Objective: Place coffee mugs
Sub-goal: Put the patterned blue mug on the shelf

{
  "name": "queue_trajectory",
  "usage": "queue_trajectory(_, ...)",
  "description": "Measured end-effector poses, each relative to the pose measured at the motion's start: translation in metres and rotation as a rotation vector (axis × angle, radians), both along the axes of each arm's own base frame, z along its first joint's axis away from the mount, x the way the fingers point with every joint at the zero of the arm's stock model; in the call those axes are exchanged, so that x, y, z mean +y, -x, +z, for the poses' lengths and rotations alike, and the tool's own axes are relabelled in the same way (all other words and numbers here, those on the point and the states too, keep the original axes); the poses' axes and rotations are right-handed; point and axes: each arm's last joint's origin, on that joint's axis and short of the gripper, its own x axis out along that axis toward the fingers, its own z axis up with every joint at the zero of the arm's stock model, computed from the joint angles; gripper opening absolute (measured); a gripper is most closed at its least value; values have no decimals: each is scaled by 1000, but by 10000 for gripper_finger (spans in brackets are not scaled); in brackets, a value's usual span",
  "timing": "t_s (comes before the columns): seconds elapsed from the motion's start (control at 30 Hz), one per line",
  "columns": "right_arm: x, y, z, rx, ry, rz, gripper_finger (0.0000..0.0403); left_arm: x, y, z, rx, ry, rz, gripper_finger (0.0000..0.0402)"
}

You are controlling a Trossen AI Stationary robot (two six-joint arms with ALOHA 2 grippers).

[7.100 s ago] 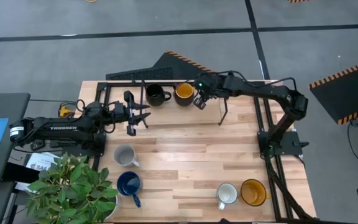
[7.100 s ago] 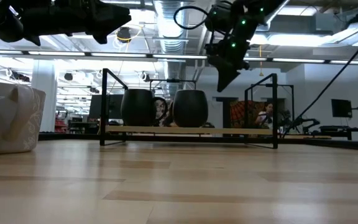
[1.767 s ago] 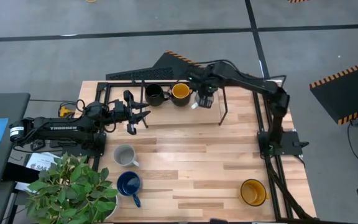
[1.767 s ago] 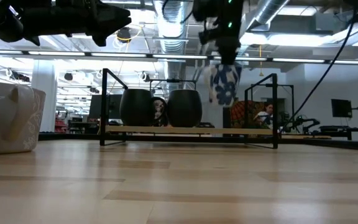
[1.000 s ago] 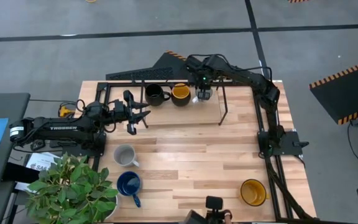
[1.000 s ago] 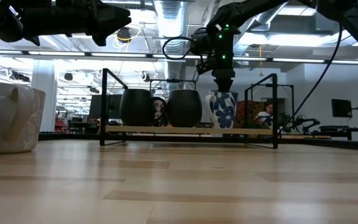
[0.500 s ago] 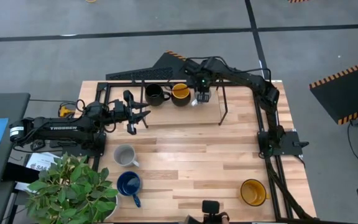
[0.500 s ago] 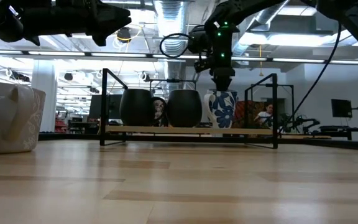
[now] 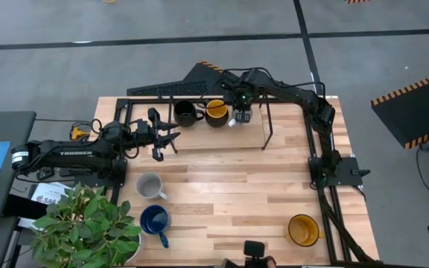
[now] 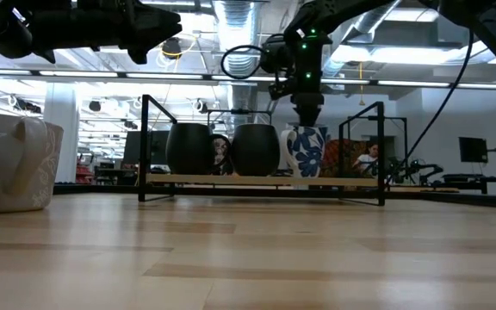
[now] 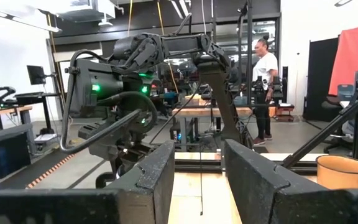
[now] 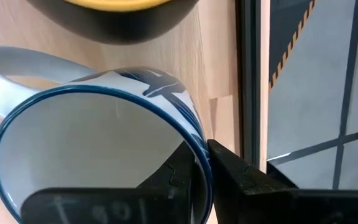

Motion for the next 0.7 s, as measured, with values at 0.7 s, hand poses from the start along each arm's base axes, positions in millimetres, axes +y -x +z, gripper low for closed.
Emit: queue_trajectory(0.7, -2, 3, 1, -12, -5, -51, 166, 0, 0, 0, 2, 0, 0, 128)
